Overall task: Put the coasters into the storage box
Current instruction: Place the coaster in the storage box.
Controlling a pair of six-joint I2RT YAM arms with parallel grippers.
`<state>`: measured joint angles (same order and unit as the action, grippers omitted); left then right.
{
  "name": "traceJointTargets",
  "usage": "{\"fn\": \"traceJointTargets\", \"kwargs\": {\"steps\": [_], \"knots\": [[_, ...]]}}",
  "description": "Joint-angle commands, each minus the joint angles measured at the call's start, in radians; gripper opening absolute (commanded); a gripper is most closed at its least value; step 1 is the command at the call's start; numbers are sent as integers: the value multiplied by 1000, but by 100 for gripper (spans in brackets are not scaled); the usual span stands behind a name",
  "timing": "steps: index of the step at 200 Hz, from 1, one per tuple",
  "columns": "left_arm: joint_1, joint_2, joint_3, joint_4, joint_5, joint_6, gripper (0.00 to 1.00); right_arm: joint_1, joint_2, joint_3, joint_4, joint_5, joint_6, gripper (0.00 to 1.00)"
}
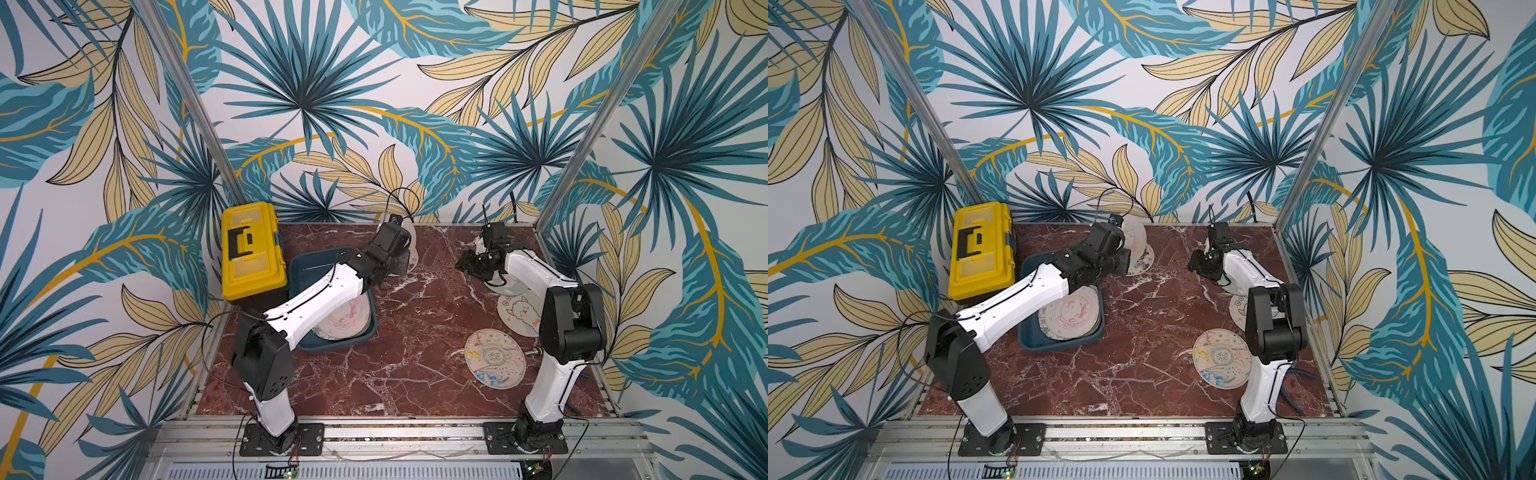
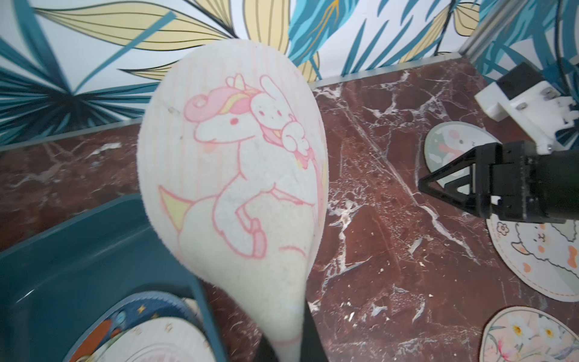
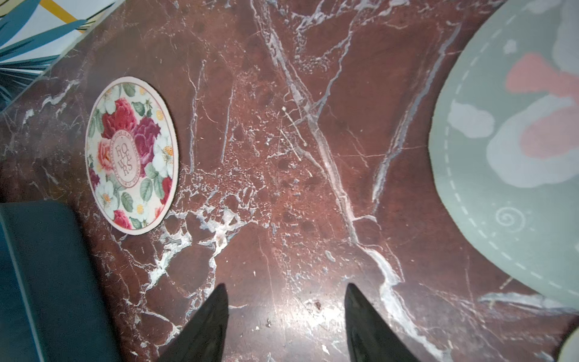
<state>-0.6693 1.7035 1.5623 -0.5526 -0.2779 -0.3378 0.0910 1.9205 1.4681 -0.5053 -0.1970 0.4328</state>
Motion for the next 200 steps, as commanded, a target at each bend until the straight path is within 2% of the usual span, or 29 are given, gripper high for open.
{"fn": "traceJointTargets", "kwargs": {"steps": [1,78,136,200], "knots": [[20,-84,-89,-39,-53,-54,0,25,-22,9,-10,-17,-13,60],[90,-288,-357,-52,-54,-176,0,136,-11,104,-19,-60,-16,60],[132,-346,-464,-69,-40,-223,0,249,-9,171,-26,-80,-16,60],[195,-365,-562,-71,21,-256,0,301,22,241,-77,-63,-38,60]]}}
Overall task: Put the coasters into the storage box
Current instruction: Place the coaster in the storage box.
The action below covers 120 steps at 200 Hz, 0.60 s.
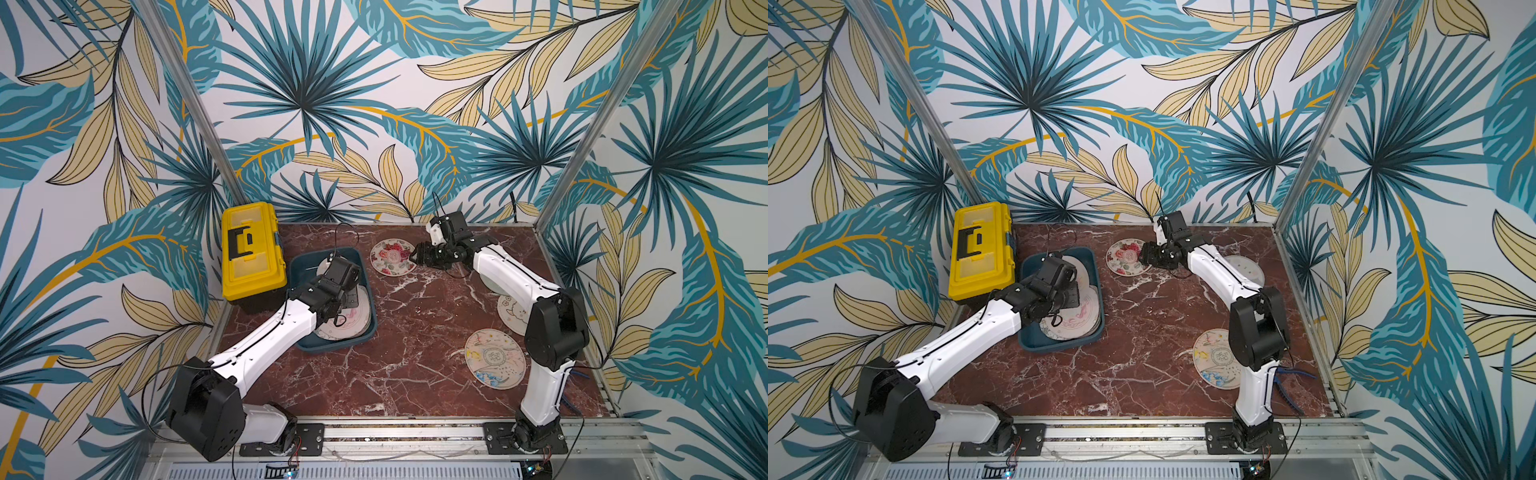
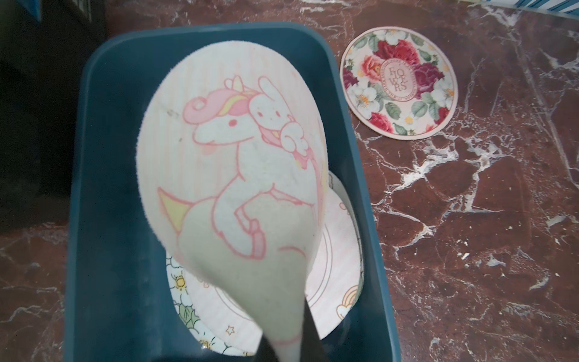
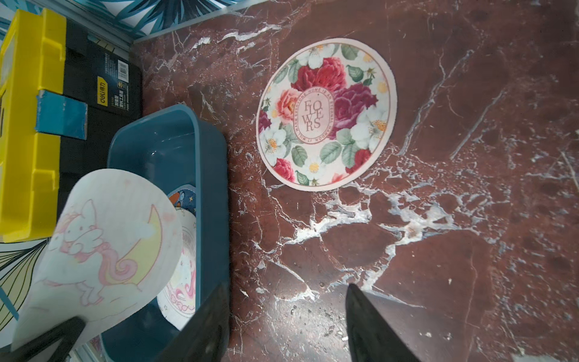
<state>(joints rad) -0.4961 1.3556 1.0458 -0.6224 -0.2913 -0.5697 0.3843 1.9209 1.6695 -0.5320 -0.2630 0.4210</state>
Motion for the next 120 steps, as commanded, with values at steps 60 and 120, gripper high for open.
{"fn": "traceJointTargets", "kwargs": {"steps": [60,120], "knots": [[35,18,-98,-33,20,-50,9,19,39,52,-53,8,-25,60],[35,56,-92,-74,11,-59,33,21,43,47,-57,10,-27,60]]}}
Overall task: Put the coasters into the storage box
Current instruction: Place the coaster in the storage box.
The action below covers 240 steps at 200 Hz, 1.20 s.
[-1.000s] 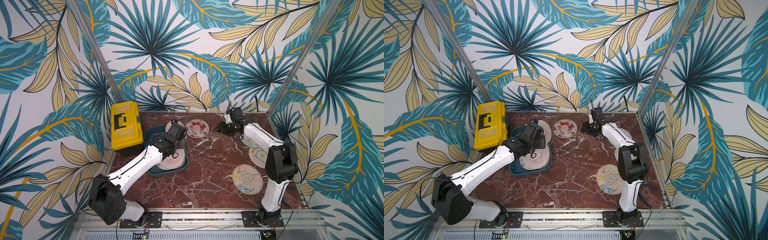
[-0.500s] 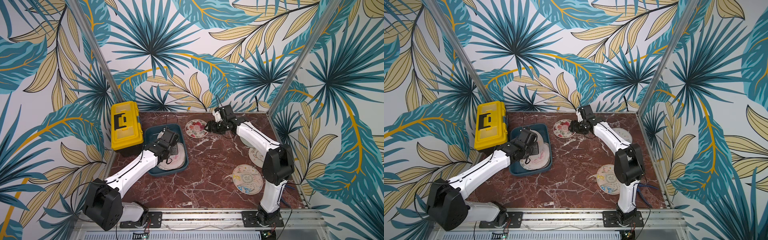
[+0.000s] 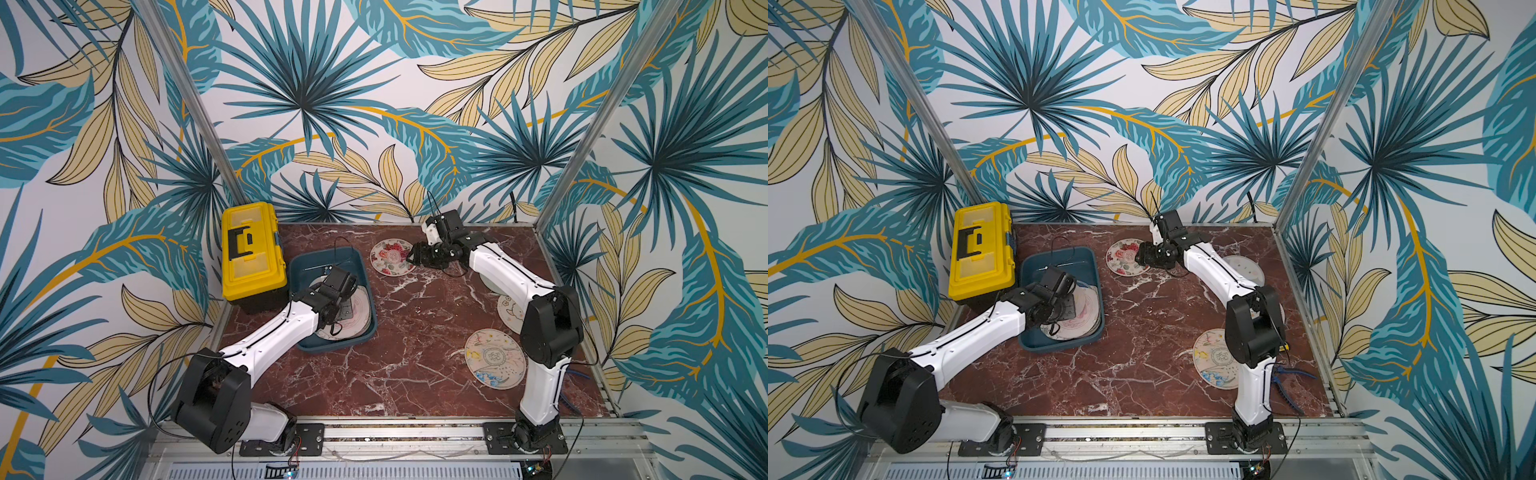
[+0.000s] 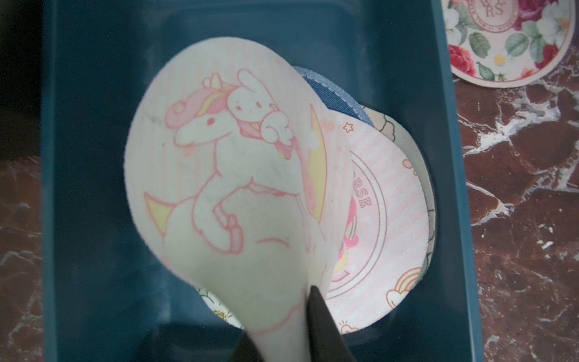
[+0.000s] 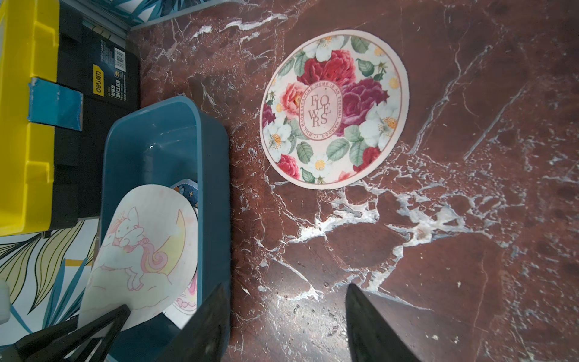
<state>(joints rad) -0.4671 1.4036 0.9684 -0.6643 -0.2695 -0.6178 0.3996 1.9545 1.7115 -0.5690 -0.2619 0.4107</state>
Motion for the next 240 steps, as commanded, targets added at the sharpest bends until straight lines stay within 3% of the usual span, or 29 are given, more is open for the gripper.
{"fn": "traceJointTargets", "kwargs": {"steps": [1,49,115,240], "knots": [[6,9,-14,-33,-12,-11,33,6,11,5,-20,9,-17,60],[6,-15,-1,-62,-41,-2,63,8,15,2,-21,13,-19,60],[4,-44,32,-67,-34,18,81,7,26,2,-17,9,-18,61],[-43,193,325,51,34,144,85,7,85,5,10,55,-7,61]]}}
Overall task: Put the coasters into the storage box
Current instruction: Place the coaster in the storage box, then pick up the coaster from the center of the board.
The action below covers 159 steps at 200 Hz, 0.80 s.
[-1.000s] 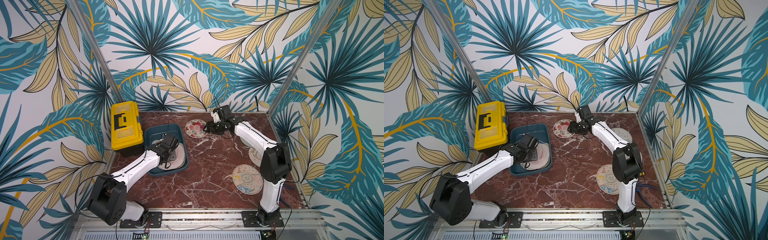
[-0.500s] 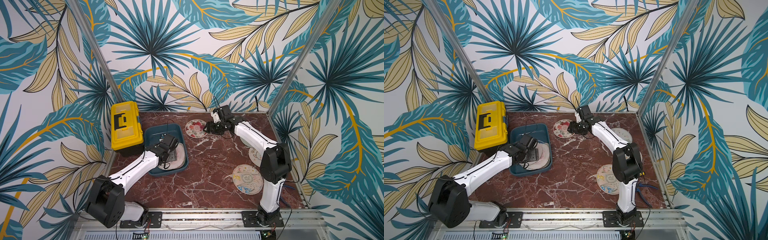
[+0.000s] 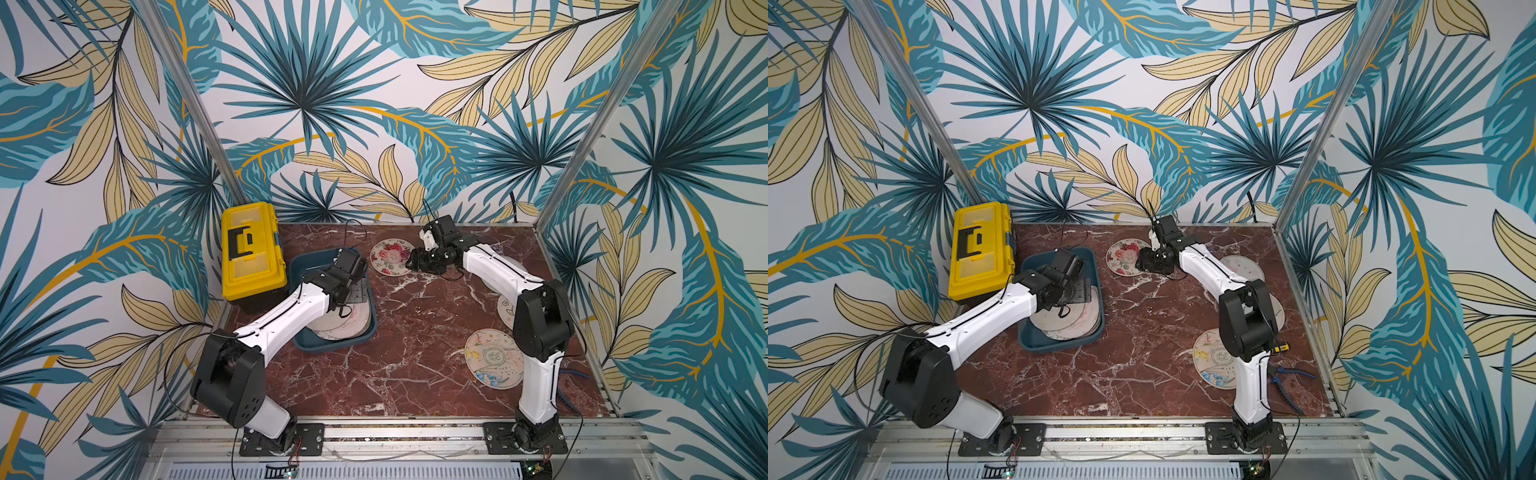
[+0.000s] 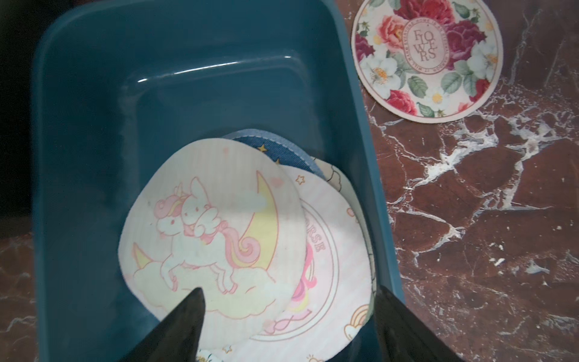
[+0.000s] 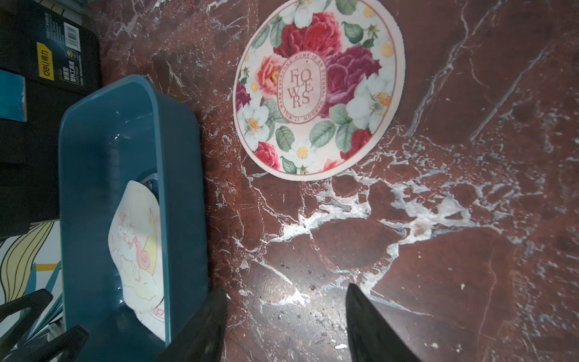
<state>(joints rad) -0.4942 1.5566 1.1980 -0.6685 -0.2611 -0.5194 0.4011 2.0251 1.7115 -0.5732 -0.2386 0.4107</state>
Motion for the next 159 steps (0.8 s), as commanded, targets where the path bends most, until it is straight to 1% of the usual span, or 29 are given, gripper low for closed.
{"fn": "traceJointTargets", "kwargs": {"steps": [1,29,55,125,159], "knots": [[-17,43,97,56,25,46,85,4,16,6,14,32,-6,61],[-44,119,190,59,20,91,85,-8,27,1,22,46,1,62],[-66,188,265,84,24,126,85,-27,35,-17,57,31,24,62],[-67,443,464,190,141,142,85,-90,72,-29,115,4,71,62],[-67,578,572,195,146,130,85,-108,127,0,141,-5,102,62]]}}
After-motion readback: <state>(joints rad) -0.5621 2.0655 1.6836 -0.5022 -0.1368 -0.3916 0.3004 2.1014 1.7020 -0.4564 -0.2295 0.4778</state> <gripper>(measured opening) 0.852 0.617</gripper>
